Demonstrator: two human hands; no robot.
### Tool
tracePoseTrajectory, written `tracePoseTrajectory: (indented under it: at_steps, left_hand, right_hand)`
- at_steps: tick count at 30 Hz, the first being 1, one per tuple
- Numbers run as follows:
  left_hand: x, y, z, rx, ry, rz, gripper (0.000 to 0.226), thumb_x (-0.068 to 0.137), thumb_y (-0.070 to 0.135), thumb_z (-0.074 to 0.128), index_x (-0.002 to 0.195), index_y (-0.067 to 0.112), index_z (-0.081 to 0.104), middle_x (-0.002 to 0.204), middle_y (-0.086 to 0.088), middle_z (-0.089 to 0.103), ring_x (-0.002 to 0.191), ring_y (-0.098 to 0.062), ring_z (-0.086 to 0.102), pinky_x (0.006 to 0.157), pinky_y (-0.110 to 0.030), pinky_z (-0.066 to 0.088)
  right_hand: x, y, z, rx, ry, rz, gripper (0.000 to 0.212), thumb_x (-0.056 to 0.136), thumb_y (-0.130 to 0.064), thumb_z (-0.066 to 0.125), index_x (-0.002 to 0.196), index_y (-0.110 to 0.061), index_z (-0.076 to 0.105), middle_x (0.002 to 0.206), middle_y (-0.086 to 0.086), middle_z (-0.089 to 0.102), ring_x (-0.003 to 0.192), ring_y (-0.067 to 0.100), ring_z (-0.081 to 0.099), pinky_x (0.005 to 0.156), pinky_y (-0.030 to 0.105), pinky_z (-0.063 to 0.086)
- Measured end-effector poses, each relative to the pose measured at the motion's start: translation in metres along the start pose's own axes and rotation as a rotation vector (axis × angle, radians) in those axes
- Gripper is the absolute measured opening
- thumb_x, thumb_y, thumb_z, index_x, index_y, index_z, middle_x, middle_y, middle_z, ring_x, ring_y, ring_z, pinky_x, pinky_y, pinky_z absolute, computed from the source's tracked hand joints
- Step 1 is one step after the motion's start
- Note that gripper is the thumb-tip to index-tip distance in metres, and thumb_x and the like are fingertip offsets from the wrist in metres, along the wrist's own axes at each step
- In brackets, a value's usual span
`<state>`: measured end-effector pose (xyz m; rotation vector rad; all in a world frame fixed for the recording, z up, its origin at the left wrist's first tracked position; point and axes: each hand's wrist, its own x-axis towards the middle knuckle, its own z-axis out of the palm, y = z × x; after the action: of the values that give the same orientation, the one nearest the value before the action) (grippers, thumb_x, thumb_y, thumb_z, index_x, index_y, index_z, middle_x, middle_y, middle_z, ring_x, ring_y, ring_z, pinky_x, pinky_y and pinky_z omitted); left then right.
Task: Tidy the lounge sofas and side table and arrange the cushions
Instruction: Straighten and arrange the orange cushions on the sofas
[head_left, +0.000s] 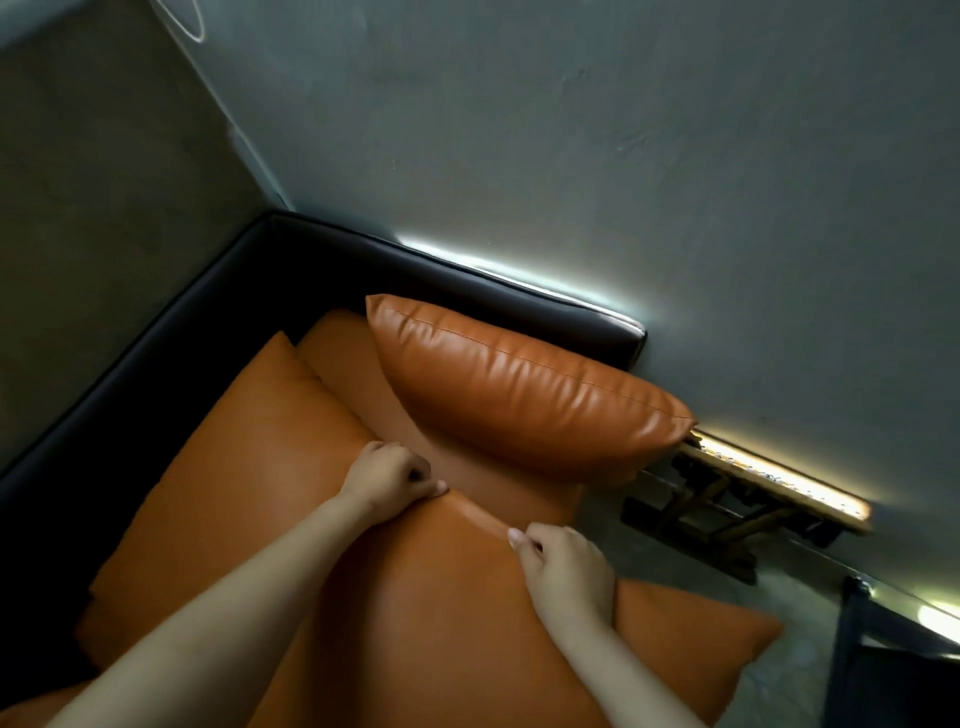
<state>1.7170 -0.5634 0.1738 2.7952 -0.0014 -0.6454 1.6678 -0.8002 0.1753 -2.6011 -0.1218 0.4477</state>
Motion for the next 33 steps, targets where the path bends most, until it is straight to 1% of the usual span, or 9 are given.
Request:
tracePoseTrajectory:
  at_steps: [4,9,12,15,18,22,26,28,33]
  left_hand:
    - [-0.028,-0.012,-0.029,-0.222,0.24,0.002,0.031,0.08,0.054,0.062,0.056,0.036,0.052,0.063,0.007,0.062,0.072,-0.019,0.055,0.076,-0.031,0.031]
    - [-0.075,-0.022,-0.038,-0.354,0.569,-0.096,0.032,0.077,0.049,0.059,0.058,0.023,0.061,0.06,0.014,0.054,0.067,-0.014,0.049,0.069,-0.034,0.032]
    - [-0.1,-0.024,-0.024,-0.372,0.701,-0.179,0.027,0.081,0.047,0.064,0.059,0.037,0.052,0.061,0.013,0.053,0.067,-0.007,0.046,0.072,-0.034,0.03]
    - [-0.104,-0.022,-0.011,-0.415,0.646,-0.171,0.022,0.08,0.049,0.069,0.067,0.035,0.059,0.073,0.014,0.061,0.077,-0.004,0.049,0.082,-0.033,0.033]
    - [-0.097,-0.013,-0.007,-0.301,0.562,-0.135,0.038,0.078,0.065,0.047,0.078,0.031,0.065,0.088,0.017,0.064,0.088,-0.008,0.051,0.087,-0.028,0.028]
    - [-0.095,-0.009,-0.016,-0.186,0.479,-0.15,0.054,0.081,0.067,0.026,0.095,0.031,0.064,0.106,0.012,0.06,0.108,-0.014,0.049,0.093,-0.025,0.023]
    - [-0.094,-0.037,-0.031,0.055,0.387,-0.147,0.077,0.08,0.073,0.013,0.13,0.031,0.053,0.144,0.008,0.044,0.139,-0.015,0.03,0.115,-0.034,0.015]
    - [-0.089,-0.054,-0.04,0.083,0.295,-0.134,0.084,0.079,0.073,0.004,0.141,0.032,0.042,0.154,0.01,0.033,0.145,-0.01,0.019,0.119,-0.033,0.003]
    - [-0.068,-0.065,-0.058,0.074,0.176,-0.162,0.056,0.098,0.058,0.025,0.147,0.031,0.034,0.158,0.008,0.025,0.147,-0.01,0.013,0.118,-0.032,0.003]
  right_hand:
    - [-0.001,-0.03,-0.014,-0.107,0.308,-0.241,0.038,0.085,-0.044,0.045,0.052,-0.025,0.049,0.052,-0.006,0.052,0.056,0.014,0.055,0.053,0.026,0.042]
    - [0.008,-0.052,-0.03,-0.162,0.459,-0.484,0.039,0.089,-0.042,0.046,0.058,-0.023,0.058,0.057,-0.009,0.056,0.059,0.013,0.054,0.065,0.03,0.042]
    - [0.008,-0.056,-0.031,-0.212,0.433,-0.613,0.037,0.091,-0.042,0.045,0.062,-0.024,0.06,0.06,-0.009,0.056,0.062,0.013,0.054,0.072,0.029,0.039]
    - [0.005,-0.045,-0.027,-0.222,0.332,-0.558,0.035,0.089,-0.046,0.046,0.069,-0.025,0.065,0.067,-0.009,0.058,0.067,0.014,0.056,0.066,0.029,0.043]
    - [-0.003,-0.033,-0.024,-0.075,0.159,-0.349,0.026,0.092,-0.047,0.053,0.088,-0.024,0.066,0.086,-0.009,0.061,0.086,0.015,0.057,0.078,0.03,0.044]
    - [-0.003,-0.041,-0.027,-0.025,0.145,-0.291,0.042,0.095,-0.048,0.028,0.09,-0.023,0.061,0.089,-0.009,0.059,0.09,0.015,0.055,0.085,0.031,0.041]
    - [0.019,-0.036,-0.038,-0.099,0.125,-0.318,0.018,0.096,-0.036,0.05,0.093,-0.022,0.062,0.095,-0.007,0.06,0.097,0.016,0.055,0.092,0.033,0.04]
    - [0.029,-0.029,-0.043,-0.149,0.104,-0.283,0.027,0.096,-0.042,0.048,0.109,-0.023,0.062,0.113,-0.006,0.061,0.113,0.016,0.052,0.099,0.033,0.036]
    - [0.038,-0.031,-0.041,-0.277,0.001,-0.158,0.055,0.099,-0.055,0.029,0.145,-0.027,0.039,0.156,-0.002,0.031,0.147,0.015,0.017,0.118,0.034,0.01]
